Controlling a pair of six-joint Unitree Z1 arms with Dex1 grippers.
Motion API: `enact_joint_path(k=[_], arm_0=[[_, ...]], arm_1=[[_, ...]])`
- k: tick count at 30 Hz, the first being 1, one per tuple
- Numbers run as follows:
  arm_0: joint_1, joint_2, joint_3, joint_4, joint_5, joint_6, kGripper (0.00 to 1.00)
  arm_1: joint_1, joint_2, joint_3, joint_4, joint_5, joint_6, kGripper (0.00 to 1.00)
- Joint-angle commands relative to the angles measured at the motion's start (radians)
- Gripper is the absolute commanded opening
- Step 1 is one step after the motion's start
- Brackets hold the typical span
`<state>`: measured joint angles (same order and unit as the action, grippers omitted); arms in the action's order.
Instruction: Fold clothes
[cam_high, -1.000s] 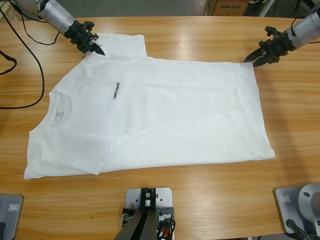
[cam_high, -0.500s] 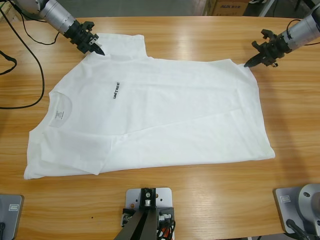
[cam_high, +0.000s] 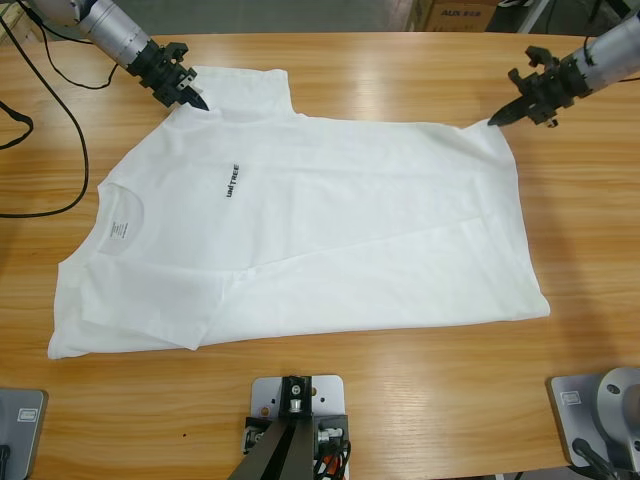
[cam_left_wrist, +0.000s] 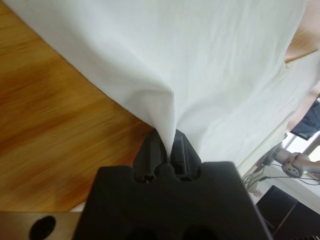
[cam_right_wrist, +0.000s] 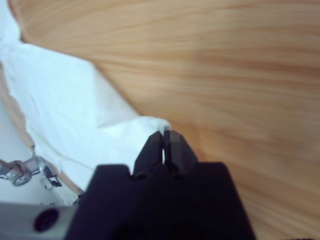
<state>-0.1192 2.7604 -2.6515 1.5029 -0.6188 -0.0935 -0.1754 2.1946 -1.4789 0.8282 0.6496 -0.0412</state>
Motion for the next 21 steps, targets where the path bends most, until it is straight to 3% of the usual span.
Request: enact_joint_path(k=[1, 13, 18, 21], arm_0=[[-0.013, -0.126, -0.028, 0.159, 0.09, 0.038, 0.0], [-0.079, -0.241, 0.229, 0.133, 0.194, 0.094, 0.0], [-0.097, -0.374, 0.629, -0.093, 0.193, 0.077, 0.0], [-0.097, -0.449, 0.778, -0.159, 0.193, 0.072, 0.0]], arm_1=[[0.022, -0.118, 0.098, 0.027, 0.039, -0.02, 0.0], [0.071, -0.216, 0.291, -0.054, 0.035, -0.034, 0.0], [0.071, -0.248, 0.313, -0.055, 0.036, -0.031, 0.0], [0.071, -0.263, 0.331, -0.051, 0.035, -0.027, 0.0]])
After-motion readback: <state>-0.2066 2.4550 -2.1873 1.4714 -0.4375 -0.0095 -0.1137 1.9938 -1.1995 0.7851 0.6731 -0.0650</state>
